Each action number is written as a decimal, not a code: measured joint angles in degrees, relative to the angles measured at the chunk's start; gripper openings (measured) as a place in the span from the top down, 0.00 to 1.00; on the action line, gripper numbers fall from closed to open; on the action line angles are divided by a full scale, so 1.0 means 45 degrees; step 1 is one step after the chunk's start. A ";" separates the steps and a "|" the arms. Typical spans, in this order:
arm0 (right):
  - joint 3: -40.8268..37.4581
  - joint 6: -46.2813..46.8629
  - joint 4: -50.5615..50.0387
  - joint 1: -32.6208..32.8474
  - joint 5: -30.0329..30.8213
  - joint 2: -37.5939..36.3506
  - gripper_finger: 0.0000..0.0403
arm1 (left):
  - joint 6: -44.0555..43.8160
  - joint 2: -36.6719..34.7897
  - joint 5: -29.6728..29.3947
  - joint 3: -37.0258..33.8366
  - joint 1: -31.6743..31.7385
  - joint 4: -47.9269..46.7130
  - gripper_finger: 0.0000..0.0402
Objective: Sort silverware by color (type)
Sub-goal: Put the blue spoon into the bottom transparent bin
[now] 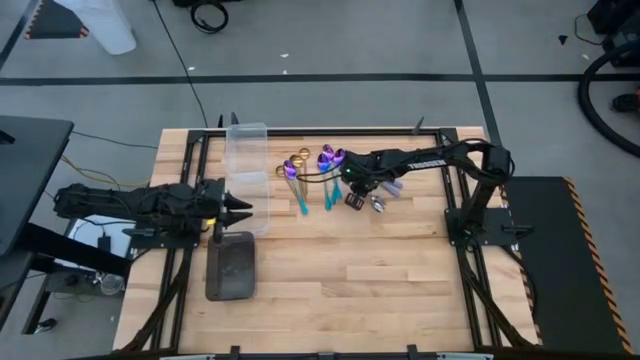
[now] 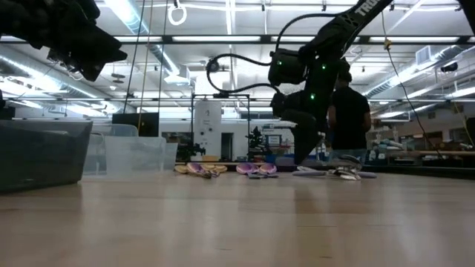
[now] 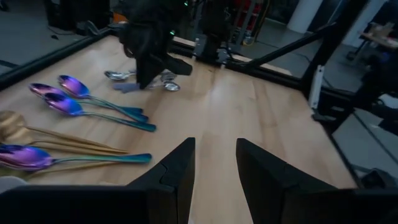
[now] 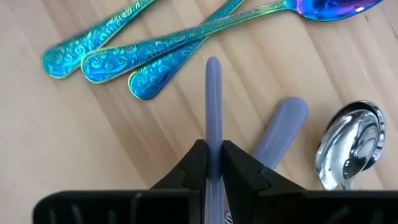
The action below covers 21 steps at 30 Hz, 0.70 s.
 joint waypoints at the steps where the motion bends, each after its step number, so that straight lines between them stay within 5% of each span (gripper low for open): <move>1: 0.0000 0.0131 0.0009 0.0002 -0.0079 -0.0113 0.89 | -0.0124 0.0000 -0.0004 0.0000 -0.0105 0.0023 0.69; 10: 0.0004 0.0771 0.1712 0.0215 -0.1250 -0.1213 0.89 | -0.0556 0.0000 -0.0970 0.0000 -0.1261 -0.0053 0.69; 21: 0.0036 0.1051 0.7962 0.0410 -0.4412 -0.0903 0.89 | -0.0544 0.0000 -0.2893 0.0000 -0.1520 0.0244 0.69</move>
